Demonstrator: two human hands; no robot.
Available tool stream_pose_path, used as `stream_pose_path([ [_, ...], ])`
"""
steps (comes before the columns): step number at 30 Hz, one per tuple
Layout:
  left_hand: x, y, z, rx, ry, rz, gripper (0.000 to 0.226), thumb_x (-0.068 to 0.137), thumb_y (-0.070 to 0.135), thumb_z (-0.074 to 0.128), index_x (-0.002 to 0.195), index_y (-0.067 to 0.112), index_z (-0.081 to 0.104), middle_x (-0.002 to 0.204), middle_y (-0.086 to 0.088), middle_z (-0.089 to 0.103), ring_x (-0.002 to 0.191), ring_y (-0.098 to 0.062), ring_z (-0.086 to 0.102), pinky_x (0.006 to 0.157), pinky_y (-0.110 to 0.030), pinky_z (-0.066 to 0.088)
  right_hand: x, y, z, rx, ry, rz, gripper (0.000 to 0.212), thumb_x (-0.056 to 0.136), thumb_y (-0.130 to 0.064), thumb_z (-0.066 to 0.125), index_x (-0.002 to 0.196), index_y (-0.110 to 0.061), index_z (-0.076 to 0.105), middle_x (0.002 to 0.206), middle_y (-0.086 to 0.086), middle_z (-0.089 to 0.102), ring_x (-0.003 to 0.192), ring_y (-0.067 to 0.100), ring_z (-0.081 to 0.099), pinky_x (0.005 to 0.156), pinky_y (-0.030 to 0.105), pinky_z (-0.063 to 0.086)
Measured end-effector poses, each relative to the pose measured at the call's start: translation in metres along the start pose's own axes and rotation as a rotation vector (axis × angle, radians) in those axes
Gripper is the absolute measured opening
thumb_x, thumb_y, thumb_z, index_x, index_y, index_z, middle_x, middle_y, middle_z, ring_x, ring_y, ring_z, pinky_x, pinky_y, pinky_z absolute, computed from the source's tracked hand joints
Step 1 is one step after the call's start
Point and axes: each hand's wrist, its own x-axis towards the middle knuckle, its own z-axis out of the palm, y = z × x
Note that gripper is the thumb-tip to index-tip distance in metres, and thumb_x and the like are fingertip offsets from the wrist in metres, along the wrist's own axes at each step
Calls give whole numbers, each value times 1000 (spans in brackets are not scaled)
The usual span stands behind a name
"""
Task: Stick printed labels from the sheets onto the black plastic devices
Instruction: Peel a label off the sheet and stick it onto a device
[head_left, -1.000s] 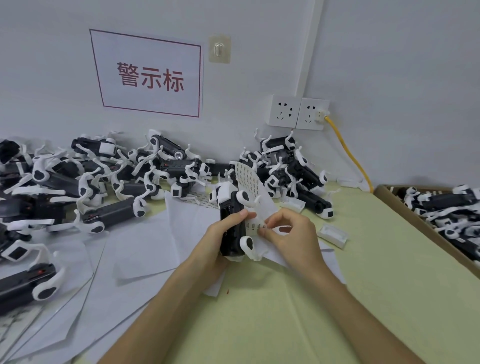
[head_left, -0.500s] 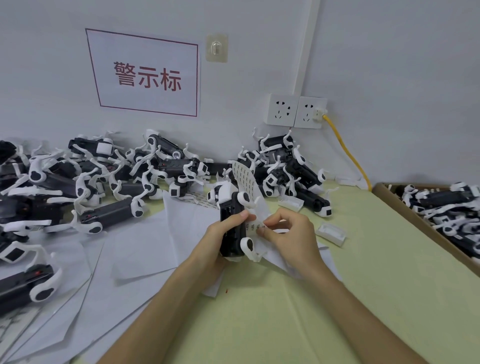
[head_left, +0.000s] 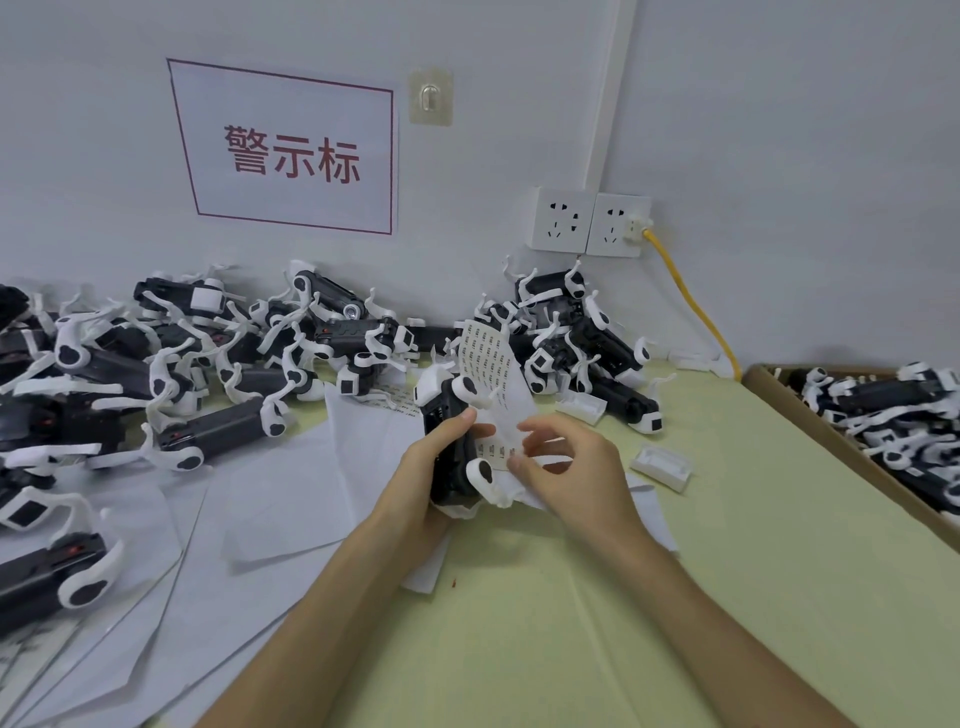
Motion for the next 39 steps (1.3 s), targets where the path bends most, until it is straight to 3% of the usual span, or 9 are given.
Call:
stream_pose_path([
  [4,0,-1,0,-6,-7,7,51,78,49,74,110,10,69,81,-5,69,59,-18,63,45,-23,41,-1,-2,0,-41,-20,-24,22,80,-13,82,79,-33,73,89,-24,70,85,-3,68,66,13,51],
  [10,2,-2,-2,-16,6,5,51,75,50,76,106,11,71,83,-6,70,60,-20,63,46,-22,42,-2,-7,-1,-20,-12,-41,17,81,-8,78,76,-24,74,84,-17,71,86,1,68,69,20,54],
  [14,6,-1,-5,26,109,44,45,67,56,79,90,18,79,93,-8,71,75,-23,60,66,-33,40,1,-11,-6,177,-62,79,25,85,6,65,80,-15,76,84,-6,75,87,10,72,80,25,56],
  [17,7,0,-8,48,238,95,42,76,55,76,97,19,79,96,-9,77,84,-26,65,80,-39,43,3,-13,-11,379,-105,198,32,85,14,51,82,-8,75,87,8,75,88,21,74,76,23,54],
  [22,5,8,-9,4,299,126,41,82,52,73,100,16,78,89,-4,76,77,-24,68,75,-38,45,0,-14,-9,480,-188,260,35,86,13,53,96,-10,77,97,9,76,91,19,73,75,19,54],
  [25,6,9,-11,-1,368,235,38,84,48,73,102,15,76,83,1,74,77,-21,66,69,-32,47,1,-15,-11,569,-237,314,36,86,3,55,102,-18,79,103,6,76,94,18,70,80,26,55],
  [29,3,17,-13,-88,149,297,35,89,43,68,94,8,68,113,-14,76,110,-26,72,96,-40,50,4,-17,-17,786,-325,353,46,75,-14,56,114,-23,76,110,6,73,87,17,65,77,30,49],
  [32,0,20,-10,-211,-16,224,41,85,43,68,96,4,64,122,-25,70,118,-35,68,109,-48,45,6,-17,-19,892,-364,348,49,74,-15,56,118,-25,75,106,5,71,80,16,61,76,29,46],
  [39,-5,20,-9,-320,-176,184,43,89,41,64,103,1,61,130,-32,63,124,-41,63,108,-50,46,7,-17,-19,883,-409,326,52,75,-16,57,123,-26,73,103,1,68,78,16,58,76,32,42],
])
